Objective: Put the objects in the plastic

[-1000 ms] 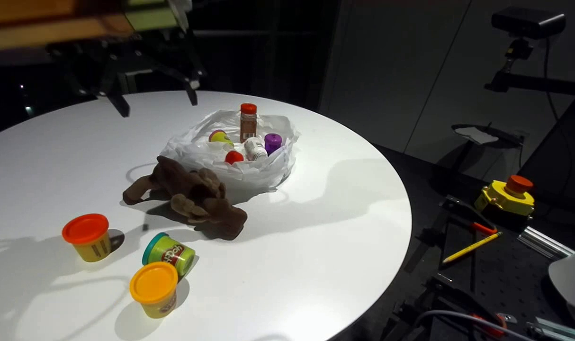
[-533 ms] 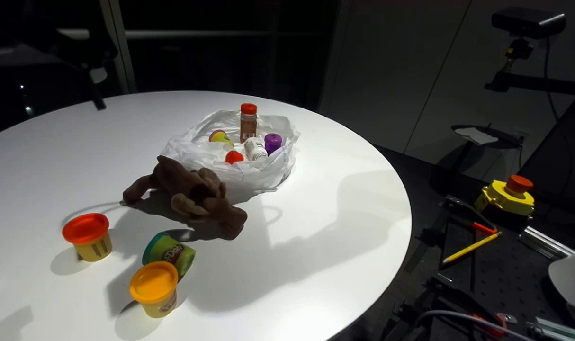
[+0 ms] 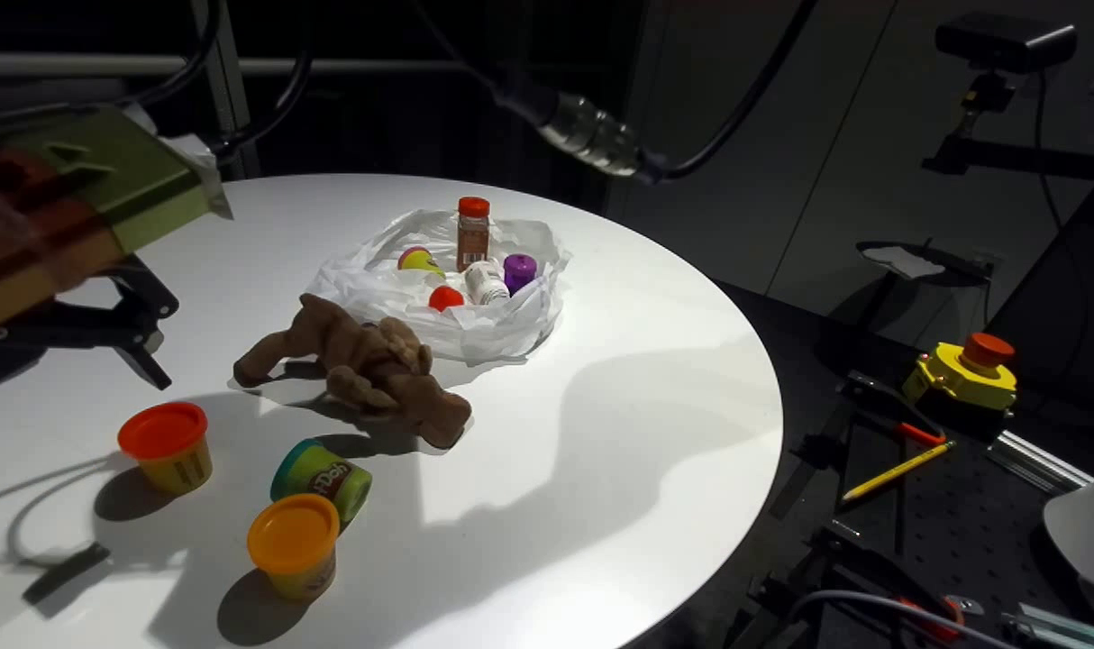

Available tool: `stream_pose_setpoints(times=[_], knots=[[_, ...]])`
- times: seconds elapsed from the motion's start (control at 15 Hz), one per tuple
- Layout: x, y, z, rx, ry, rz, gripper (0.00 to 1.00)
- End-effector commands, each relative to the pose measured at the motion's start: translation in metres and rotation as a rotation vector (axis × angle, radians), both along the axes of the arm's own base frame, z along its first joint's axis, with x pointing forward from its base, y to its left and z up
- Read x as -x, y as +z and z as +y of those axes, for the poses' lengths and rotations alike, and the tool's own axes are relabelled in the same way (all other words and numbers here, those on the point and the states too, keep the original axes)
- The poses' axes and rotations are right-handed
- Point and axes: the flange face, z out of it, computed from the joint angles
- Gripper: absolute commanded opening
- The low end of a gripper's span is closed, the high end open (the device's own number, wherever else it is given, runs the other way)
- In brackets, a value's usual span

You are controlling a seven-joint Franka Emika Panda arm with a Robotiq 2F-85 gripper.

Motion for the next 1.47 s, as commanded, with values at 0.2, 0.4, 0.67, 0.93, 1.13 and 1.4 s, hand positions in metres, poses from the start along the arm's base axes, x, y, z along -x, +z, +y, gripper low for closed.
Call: stream_pose_setpoints(times=[0.2,0.4,0.67,0.93,1.13,1.4], knots=[[-0.034,-0.023,-0.010,0.088,0.366,0.087,1.00],[-0.040,-0.036,-0.021,0.142,0.484,0.111,1.00],[-0.046,-0.056,-0.032,0.183,0.535,0.128,1.00],[-0.049,-0.068,-0.036,0.182,0.548,0.135,1.00],[-0.053,-0.068,-0.039,0.172,0.534,0.126,0.68],[-0.063,-0.054,-0.050,0.149,0.510,0.089,0.35]])
